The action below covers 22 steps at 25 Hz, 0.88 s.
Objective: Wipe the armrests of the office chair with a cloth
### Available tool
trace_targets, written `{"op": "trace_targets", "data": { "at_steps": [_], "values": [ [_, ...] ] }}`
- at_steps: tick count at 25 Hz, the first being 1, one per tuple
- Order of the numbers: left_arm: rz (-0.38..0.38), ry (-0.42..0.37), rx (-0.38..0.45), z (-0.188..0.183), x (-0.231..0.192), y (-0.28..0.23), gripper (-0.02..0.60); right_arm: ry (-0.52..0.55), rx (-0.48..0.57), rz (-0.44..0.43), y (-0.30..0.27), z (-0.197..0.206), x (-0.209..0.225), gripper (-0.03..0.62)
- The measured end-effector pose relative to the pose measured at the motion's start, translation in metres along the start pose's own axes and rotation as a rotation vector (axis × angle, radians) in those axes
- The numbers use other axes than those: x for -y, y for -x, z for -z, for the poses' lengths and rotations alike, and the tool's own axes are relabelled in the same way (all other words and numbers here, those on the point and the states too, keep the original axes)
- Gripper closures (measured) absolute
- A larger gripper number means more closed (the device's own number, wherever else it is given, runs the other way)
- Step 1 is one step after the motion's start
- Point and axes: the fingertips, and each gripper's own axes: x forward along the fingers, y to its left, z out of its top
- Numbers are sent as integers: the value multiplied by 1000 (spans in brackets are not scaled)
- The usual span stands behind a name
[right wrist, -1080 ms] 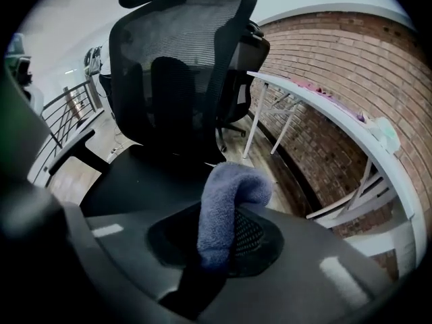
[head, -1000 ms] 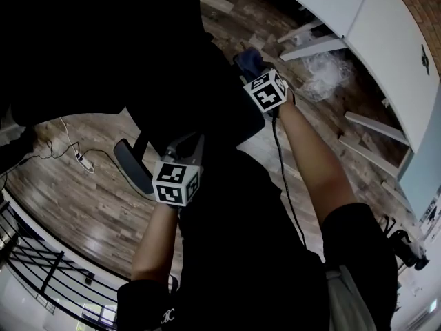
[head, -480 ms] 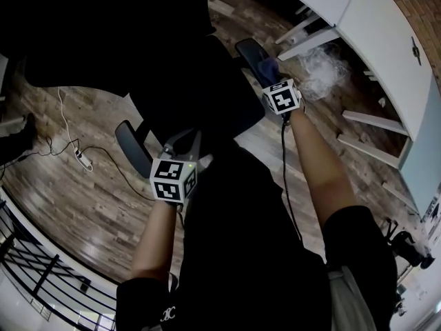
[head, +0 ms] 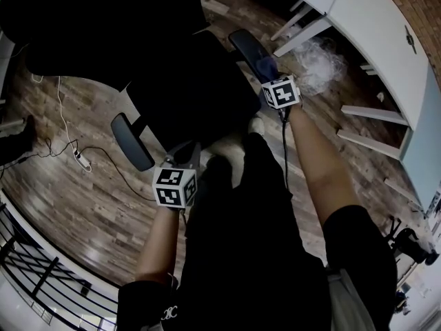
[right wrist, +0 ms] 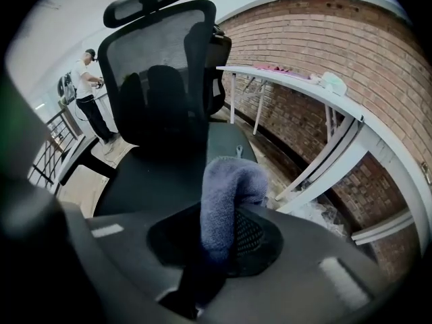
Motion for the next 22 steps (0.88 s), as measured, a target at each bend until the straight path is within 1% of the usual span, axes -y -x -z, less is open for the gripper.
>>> {"op": "trace_targets", "data": {
  "at_steps": [3,5,8,10,11,12,14,17,20,22],
  "values": [
    [-16,11,25,-19,0,-20,577,38,36,-62,0,-6,-7,522],
    [-33,-2,50,-37,5,-35,577,99,47,-124,0,-6,-16,522],
    [-58,-23,79,-72,16,-67,577,278,41,-271,4,-5,-26,522],
    [-69,-18,83,-94,23,-91,577,405,15,-395,8,-3,-29,522],
    [-73,-11,81,-102,26,-103,577,464,14,-445,10,-4,-27,522],
    [-78,-1,76,-109,30,-114,577,521,29,-472,13,-5,-22,522],
    [-93,21,60,-116,35,-133,577,620,93,-474,16,-10,-2,522],
    [-124,42,27,-121,34,-152,577,739,159,-431,9,-14,39,522],
    [-168,47,-9,-127,30,-166,577,843,165,-401,-12,-15,80,523],
    [-200,50,-30,-130,27,-171,577,903,161,-414,-30,-14,92,523]
  ]
}}
